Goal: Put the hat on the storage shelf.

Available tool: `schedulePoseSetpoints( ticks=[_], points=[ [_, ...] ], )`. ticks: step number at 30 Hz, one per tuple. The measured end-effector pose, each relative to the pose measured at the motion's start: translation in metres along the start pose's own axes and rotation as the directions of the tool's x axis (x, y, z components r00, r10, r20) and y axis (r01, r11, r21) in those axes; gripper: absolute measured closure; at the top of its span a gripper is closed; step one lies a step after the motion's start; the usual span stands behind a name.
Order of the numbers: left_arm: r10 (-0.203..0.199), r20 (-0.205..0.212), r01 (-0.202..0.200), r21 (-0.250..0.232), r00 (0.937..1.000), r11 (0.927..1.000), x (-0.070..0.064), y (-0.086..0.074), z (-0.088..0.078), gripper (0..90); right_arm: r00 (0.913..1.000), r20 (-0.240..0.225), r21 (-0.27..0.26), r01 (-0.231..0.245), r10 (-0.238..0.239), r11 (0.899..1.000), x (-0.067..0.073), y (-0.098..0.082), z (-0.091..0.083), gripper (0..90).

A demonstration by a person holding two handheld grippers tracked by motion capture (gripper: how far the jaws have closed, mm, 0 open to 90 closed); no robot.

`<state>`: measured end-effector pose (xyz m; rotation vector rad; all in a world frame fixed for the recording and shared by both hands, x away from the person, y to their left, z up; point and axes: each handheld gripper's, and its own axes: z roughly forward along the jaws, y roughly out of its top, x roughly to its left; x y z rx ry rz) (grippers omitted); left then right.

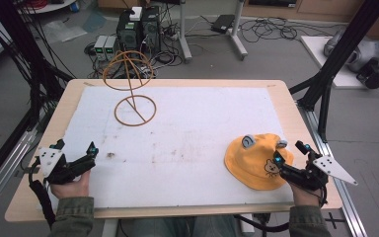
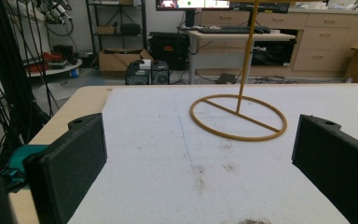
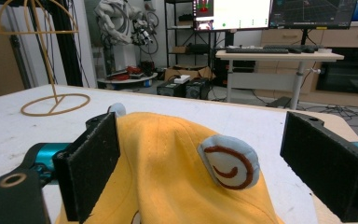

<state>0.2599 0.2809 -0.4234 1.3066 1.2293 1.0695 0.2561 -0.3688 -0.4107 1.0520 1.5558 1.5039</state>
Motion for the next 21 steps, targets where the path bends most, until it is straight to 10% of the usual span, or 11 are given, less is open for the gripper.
schedulePoseSetpoints(
  ticks=[9, 16, 21],
  points=[
    [-0.004, 0.005, 0.004, 0.003, 1.0000, 1.0000, 0.000, 0.000, 0.000, 3.5, 0.9967, -0.064, 0.043, 0.054, -0.051, 0.998, 0.001, 0.007, -0.002, 11.5],
    [-0.003, 0.005, 0.003, 0.003, 1.0000, 1.0000, 0.001, 0.000, 0.000, 3.5, 0.9845, -0.130, 0.198, 0.142, -0.118, 0.970, 0.004, -0.010, 0.010, 12.1],
    [-0.001, 0.003, 0.001, 0.004, 1.0000, 1.0000, 0.001, 0.000, 0.000, 3.5, 0.9843, -0.133, 0.203, 0.142, -0.116, 0.969, 0.005, -0.012, 0.011, 21.3]
  ],
)
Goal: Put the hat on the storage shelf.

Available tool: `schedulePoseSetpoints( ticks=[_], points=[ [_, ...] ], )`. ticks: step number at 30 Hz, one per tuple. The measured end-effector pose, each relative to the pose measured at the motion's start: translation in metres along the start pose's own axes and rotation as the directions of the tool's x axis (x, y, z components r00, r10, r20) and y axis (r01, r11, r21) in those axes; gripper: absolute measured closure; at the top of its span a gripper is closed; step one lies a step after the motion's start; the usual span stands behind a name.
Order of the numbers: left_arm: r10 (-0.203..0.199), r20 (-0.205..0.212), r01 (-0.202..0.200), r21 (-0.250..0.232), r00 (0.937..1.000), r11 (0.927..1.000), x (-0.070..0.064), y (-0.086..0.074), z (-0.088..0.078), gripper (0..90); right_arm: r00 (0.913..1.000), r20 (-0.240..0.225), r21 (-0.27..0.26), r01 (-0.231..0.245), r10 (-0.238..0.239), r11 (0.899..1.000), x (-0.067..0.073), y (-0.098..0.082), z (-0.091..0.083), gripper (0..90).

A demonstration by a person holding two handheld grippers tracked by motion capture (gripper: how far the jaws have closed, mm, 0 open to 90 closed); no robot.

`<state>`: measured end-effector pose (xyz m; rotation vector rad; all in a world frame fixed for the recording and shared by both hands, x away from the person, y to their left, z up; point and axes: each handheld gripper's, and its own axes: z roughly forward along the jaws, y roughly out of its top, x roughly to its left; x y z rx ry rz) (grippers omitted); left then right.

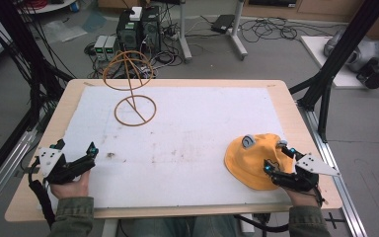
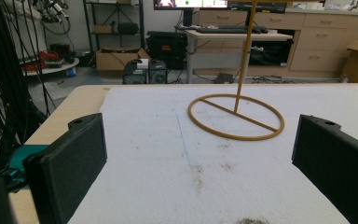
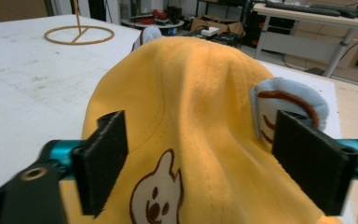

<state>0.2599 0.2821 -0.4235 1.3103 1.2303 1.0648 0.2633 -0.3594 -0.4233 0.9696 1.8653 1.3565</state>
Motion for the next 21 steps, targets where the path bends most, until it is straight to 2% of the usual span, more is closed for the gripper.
schedulePoseSetpoints(
  ticks=[2, 5, 6, 8, 10, 11, 15, 21],
  points=[
    [-0.002, 0.000, 0.002, 0.000, 1.0000, 1.0000, 0.0000, -0.0002, -0.0001, 3.5, 0.9998, -0.003, 0.001, -0.017, 0.017, 1.000, -0.0017, -0.0011, -0.0018, 25.5],
    [-0.001, 0.000, 0.001, 0.000, 1.0000, 1.0000, -0.0005, -0.0003, 0.0003, 3.5, 0.9992, -0.024, 0.029, -0.032, 0.033, 0.999, -0.0049, -0.0040, -0.0034, 40.6],
    [-0.001, 0.000, 0.001, 0.000, 1.0000, 1.0000, -0.0005, -0.0003, 0.0003, 3.5, 0.9990, -0.030, 0.038, -0.031, 0.032, 0.999, -0.0053, -0.0047, -0.0037, 46.5],
    [0.001, 0.000, -0.001, 0.001, 1.0000, 1.0000, -0.0010, -0.0003, 0.0006, 3.5, 0.9978, -0.061, 0.056, -0.022, 0.026, 0.998, -0.0047, -0.0046, -0.0042, 63.8],
    [0.002, 0.001, -0.002, 0.003, 1.0000, 1.0000, -0.0009, -0.0005, 0.0007, 3.5, 0.9982, -0.056, 0.077, -0.017, 0.021, 0.997, -0.0033, -0.0022, -0.0039, 79.4],
    [0.002, 0.000, -0.002, 0.005, 1.0000, 1.0000, -0.0008, -0.0006, 0.0008, 3.5, 0.9986, -0.052, 0.071, -0.008, 0.011, 0.997, -0.0024, -0.0012, -0.0038, 85.8],
    [-0.002, 0.001, 0.002, 0.001, 1.0000, 1.0000, -0.0008, -0.0006, 0.0009, 3.5, 0.9995, -0.031, 0.063, 0.005, -0.003, 0.998, -0.0002, -0.0008, -0.0037, 87.8],
    [0.002, 0.002, -0.002, 0.004, 1.0000, 1.0000, -0.0012, -0.0004, 0.0009, 3.5, 0.9990, -0.041, 0.031, -0.016, 0.017, 0.999, -0.0021, -0.0003, -0.0055, 88.1]
  ],
)
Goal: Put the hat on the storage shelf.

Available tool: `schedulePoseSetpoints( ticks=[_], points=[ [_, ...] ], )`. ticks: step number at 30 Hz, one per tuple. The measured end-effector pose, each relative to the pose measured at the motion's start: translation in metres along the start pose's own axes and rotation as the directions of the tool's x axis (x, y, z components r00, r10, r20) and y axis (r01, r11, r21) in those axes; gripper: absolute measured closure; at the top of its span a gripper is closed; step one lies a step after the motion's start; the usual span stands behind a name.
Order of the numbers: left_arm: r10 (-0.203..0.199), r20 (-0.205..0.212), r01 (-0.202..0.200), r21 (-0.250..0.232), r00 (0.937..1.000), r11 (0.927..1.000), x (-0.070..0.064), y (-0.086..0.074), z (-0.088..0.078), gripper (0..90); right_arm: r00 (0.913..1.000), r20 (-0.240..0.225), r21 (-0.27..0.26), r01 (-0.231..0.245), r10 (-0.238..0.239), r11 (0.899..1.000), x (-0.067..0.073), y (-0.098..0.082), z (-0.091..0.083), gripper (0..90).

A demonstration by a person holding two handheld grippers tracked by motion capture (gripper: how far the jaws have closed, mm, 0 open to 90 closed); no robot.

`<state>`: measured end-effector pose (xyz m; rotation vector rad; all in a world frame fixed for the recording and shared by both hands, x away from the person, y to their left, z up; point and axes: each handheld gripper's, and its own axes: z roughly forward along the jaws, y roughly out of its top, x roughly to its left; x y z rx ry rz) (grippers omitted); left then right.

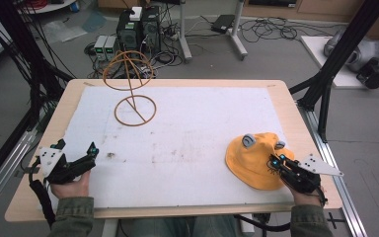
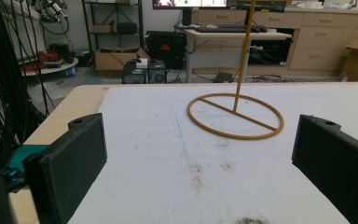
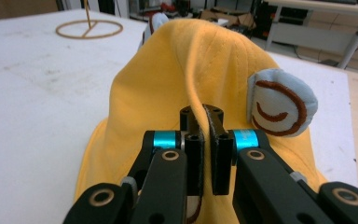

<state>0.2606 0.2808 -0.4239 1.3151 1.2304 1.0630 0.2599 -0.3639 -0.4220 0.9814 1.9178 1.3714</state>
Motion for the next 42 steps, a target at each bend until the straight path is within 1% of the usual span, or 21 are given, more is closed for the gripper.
schedulePoseSetpoints(
  ticks=[1, 4, 6, 8, 9, 11, 12, 15, 16, 17, 19, 23, 24, 29, 30, 31, 35, 37, 38, 41, 42],
  points=[
    [0.000, 0.000, 0.000, -0.001, 1.0000, 1.0000, 0.000, 0.000, 0.000, 3.5, 0.9999, -0.002, -0.009, -0.010, 0.010, 1.000, 0.001, 0.001, 0.000, 88.1],
    [0.006, 0.005, -0.006, 0.001, 1.0000, 1.0000, -0.001, 0.000, 0.000, 3.5, 0.9999, -0.004, -0.049, -0.014, 0.014, 0.999, 0.004, 0.007, 0.001, 88.1],
    [0.004, 0.003, -0.004, -0.001, 1.0000, 1.0000, -0.001, 0.001, 0.000, 3.5, 0.9999, 0.003, -0.094, -0.014, 0.014, 0.996, 0.006, 0.012, 0.003, 88.1],
    [0.006, 0.006, -0.006, 0.003, 1.0000, 1.0000, -0.002, 0.000, 0.000, 3.5, 0.9996, 0.010, -0.156, -0.025, 0.027, 0.987, 0.009, 0.018, 0.005, 88.1],
    [0.006, 0.004, -0.006, 0.004, 1.0000, 1.0000, -0.002, 0.000, 0.000, 3.5, 0.9993, 0.008, -0.185, -0.033, 0.035, 0.982, 0.010, 0.021, 0.006, 88.1],
    [0.004, 0.002, -0.004, 0.001, 1.0000, 1.0000, -0.001, -0.001, 0.000, 3.5, 0.9990, 0.021, -0.243, -0.034, 0.041, 0.969, 0.012, 0.028, 0.008, 88.1],
    [0.006, 0.002, -0.006, 0.005, 1.0000, 1.0000, -0.001, -0.001, 0.000, 3.5, 0.9989, 0.021, -0.274, -0.036, 0.043, 0.961, 0.012, 0.032, 0.008, 88.1],
    [0.007, 0.001, -0.007, 0.008, 1.0000, 0.9999, -0.001, -0.002, 0.000, 3.5, 0.9984, 0.016, -0.365, -0.045, 0.054, 0.930, 0.012, 0.044, 0.007, 88.1],
    [0.009, 0.000, -0.009, 0.010, 1.0000, 0.9999, -0.001, -0.002, 0.001, 3.5, 0.9983, 0.012, -0.391, -0.049, 0.058, 0.919, 0.011, 0.048, 0.008, 88.0],
    [0.010, 0.000, -0.010, 0.009, 1.0000, 0.9999, -0.001, -0.002, 0.001, 3.5, 0.9978, 0.004, -0.408, -0.059, 0.066, 0.911, 0.009, 0.053, 0.009, 88.1],
    [0.009, -0.001, -0.009, 0.009, 1.0000, 0.9999, -0.001, -0.002, 0.001, 3.5, 0.9976, -0.001, -0.421, -0.064, 0.070, 0.905, 0.006, 0.062, 0.012, 88.1],
    [0.005, -0.003, -0.005, 0.008, 1.0000, 1.0000, 0.001, -0.002, 0.001, 3.5, 0.9979, -0.016, -0.432, -0.063, 0.063, 0.900, 0.002, 0.082, 0.020, 88.1],
    [0.005, -0.001, -0.005, 0.009, 1.0000, 0.9999, 0.001, -0.002, 0.001, 3.5, 0.9974, -0.020, -0.430, -0.071, 0.069, 0.900, 0.002, 0.087, 0.021, 88.1],
    [-0.006, -0.012, 0.006, 0.003, 0.9999, 1.0000, 0.004, -0.001, 0.001, 3.5, 0.9989, -0.027, -0.434, -0.045, 0.037, 0.900, 0.003, 0.124, 0.036, 88.0],
    [-0.010, -0.018, 0.010, -0.005, 0.9998, 0.9999, 0.004, -0.001, 0.001, 3.5, 0.9990, -0.034, -0.434, -0.042, 0.030, 0.900, 0.005, 0.132, 0.040, 88.1],
    [-0.006, -0.020, 0.006, -0.007, 0.9998, 1.0000, 0.005, -0.001, 0.001, 3.5, 0.9993, -0.029, -0.438, -0.035, 0.025, 0.899, 0.007, 0.140, 0.045, 88.1],
    [-0.005, -0.018, 0.004, -0.011, 0.9998, 0.9999, 0.006, 0.000, 0.003, 3.5, 0.9991, -0.037, -0.427, 0.002, -0.020, 0.904, 0.015, 0.176, 0.069, 88.1],
    [-0.009, -0.014, 0.009, -0.007, 0.9999, 0.9999, 0.007, -0.001, 0.003, 3.5, 0.9982, -0.056, -0.428, -0.004, -0.022, 0.904, 0.021, 0.194, 0.081, 88.0],
    [-0.012, -0.013, 0.012, -0.005, 0.9998, 0.9999, 0.007, -0.002, 0.004, 3.5, 0.9975, -0.063, -0.433, 0.001, -0.031, 0.901, 0.024, 0.203, 0.087, 88.1],
    [-0.018, -0.010, 0.018, 0.003, 0.9998, 0.9998, 0.009, -0.004, 0.003, 3.5, 0.9949, -0.089, -0.431, 0.004, -0.047, 0.902, 0.035, 0.228, 0.106, 88.0],
    [-0.016, -0.011, 0.016, 0.004, 0.9998, 0.9999, 0.010, -0.004, 0.003, 3.5, 0.9941, -0.093, -0.434, 0.011, -0.057, 0.901, 0.038, 0.236, 0.112, 88.0]
  ],
)
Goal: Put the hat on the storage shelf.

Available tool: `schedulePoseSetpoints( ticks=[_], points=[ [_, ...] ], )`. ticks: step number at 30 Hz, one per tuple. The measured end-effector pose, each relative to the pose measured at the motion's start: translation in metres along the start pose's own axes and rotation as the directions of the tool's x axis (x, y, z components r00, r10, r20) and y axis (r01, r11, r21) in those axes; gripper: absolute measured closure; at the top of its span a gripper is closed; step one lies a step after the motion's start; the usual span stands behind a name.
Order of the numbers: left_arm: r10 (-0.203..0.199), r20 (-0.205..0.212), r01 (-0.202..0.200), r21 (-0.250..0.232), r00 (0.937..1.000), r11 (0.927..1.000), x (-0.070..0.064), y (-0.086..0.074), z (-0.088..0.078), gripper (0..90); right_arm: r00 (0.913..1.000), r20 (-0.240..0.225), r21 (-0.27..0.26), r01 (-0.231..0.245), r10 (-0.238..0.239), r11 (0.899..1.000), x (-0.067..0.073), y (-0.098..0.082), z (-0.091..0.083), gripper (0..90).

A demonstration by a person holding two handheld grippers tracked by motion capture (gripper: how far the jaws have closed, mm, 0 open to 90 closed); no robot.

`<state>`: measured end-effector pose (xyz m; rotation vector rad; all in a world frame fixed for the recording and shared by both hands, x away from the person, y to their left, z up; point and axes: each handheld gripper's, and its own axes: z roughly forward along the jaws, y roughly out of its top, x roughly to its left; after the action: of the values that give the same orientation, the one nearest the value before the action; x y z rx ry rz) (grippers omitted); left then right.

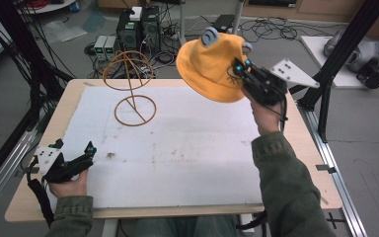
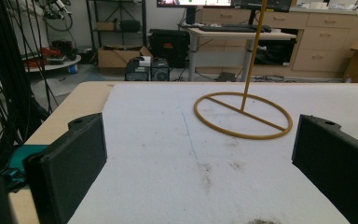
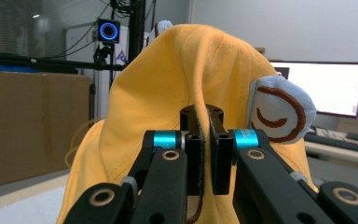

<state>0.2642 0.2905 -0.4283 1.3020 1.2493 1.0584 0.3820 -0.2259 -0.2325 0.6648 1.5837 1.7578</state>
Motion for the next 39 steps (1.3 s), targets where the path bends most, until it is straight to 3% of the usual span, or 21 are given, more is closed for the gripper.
schedulePoseSetpoints(
  ticks=[8, 16, 25, 31, 39],
  points=[
    [-0.024, -0.008, 0.024, 0.003, 0.9997, 0.9997, 0.007, -0.003, -0.001, 3.5, 0.9973, -0.072, 0.000, -0.008, 0.008, 1.000, 0.020, 0.022, 0.073, 88.1],
    [-0.022, 0.003, 0.022, 0.016, 0.9997, 0.9996, 0.010, -0.005, 0.003, 3.5, 0.9874, -0.155, 0.046, 0.038, -0.030, 0.998, 0.051, 0.023, 0.138, 88.1],
    [-0.044, 0.010, 0.044, 0.004, 0.9990, 0.9990, 0.009, -0.002, 0.008, 3.5, 0.9731, -0.229, 0.087, 0.048, -0.027, 0.995, 0.086, 0.020, 0.201, 88.0],
    [-0.035, 0.041, 0.034, 0.020, 0.9985, 0.9992, 0.011, -0.002, 0.009, 3.5, 0.9637, -0.267, 0.117, 0.048, -0.015, 0.992, 0.097, 0.011, 0.225, 88.0],
    [-0.042, 0.054, 0.041, 0.026, 0.9977, 0.9988, 0.011, -0.003, 0.009, 3.5, 0.9591, -0.282, 0.199, 0.036, 0.022, 0.979, 0.103, -0.018, 0.242, 88.0]
  ],
)
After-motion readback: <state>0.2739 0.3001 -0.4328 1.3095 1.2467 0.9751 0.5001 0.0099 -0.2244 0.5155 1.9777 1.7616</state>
